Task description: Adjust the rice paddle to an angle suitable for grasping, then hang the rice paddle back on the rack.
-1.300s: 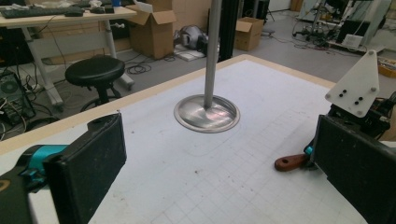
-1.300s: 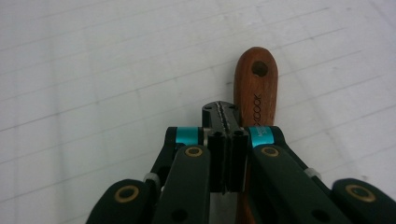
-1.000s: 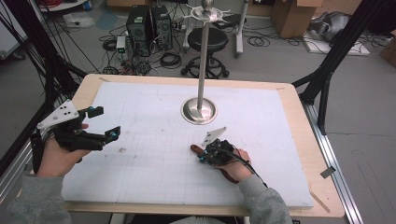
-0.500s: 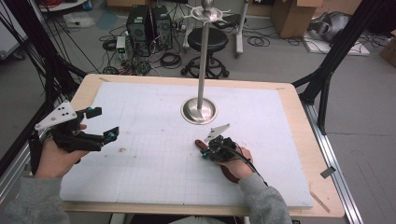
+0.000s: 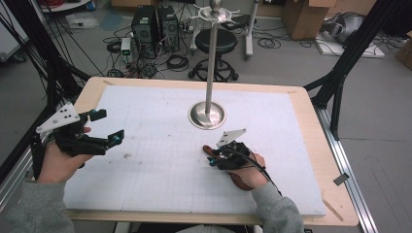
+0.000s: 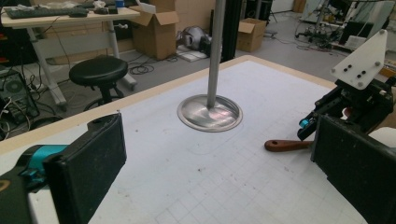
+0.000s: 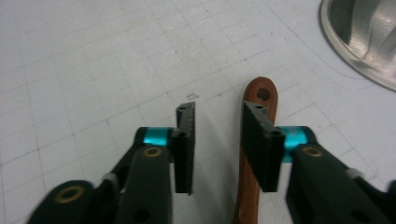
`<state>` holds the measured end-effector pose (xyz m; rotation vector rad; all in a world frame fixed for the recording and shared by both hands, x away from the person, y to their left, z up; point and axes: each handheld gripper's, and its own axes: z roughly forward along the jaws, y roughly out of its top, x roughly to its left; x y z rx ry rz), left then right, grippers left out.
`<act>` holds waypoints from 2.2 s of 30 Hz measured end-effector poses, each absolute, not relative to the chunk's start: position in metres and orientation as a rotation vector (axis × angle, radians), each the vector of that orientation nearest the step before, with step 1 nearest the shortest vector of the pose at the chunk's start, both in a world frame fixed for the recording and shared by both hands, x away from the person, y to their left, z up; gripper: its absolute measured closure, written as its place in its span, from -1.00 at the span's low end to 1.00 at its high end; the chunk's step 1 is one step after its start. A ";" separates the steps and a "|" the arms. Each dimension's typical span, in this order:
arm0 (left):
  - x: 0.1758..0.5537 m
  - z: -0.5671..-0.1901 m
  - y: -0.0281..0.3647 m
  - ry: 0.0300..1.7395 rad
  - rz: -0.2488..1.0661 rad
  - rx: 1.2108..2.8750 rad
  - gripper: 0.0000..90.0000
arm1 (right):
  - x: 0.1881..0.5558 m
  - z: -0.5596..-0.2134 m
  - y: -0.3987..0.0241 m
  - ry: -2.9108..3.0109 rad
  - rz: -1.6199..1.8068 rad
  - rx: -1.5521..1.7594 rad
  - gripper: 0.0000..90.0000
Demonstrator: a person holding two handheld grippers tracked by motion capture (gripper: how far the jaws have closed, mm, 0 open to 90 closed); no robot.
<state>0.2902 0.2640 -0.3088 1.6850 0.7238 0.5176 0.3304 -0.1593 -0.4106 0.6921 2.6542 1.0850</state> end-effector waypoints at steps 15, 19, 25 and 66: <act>0.302 -0.310 0.250 0.695 0.485 1.701 -0.92 | 0.326 -0.402 -0.176 2.546 1.050 0.851 -0.81; 0.305 -0.309 0.247 0.691 0.478 1.699 -0.92 | 0.324 -0.405 -0.179 2.565 1.037 0.864 -0.81; 0.309 -0.308 0.244 0.679 0.471 1.696 -0.92 | 0.322 -0.405 -0.187 2.550 1.036 0.903 -0.81; 0.302 -0.308 0.250 0.693 0.485 1.693 -0.92 | 0.332 -0.422 -0.183 2.624 0.919 0.946 -0.69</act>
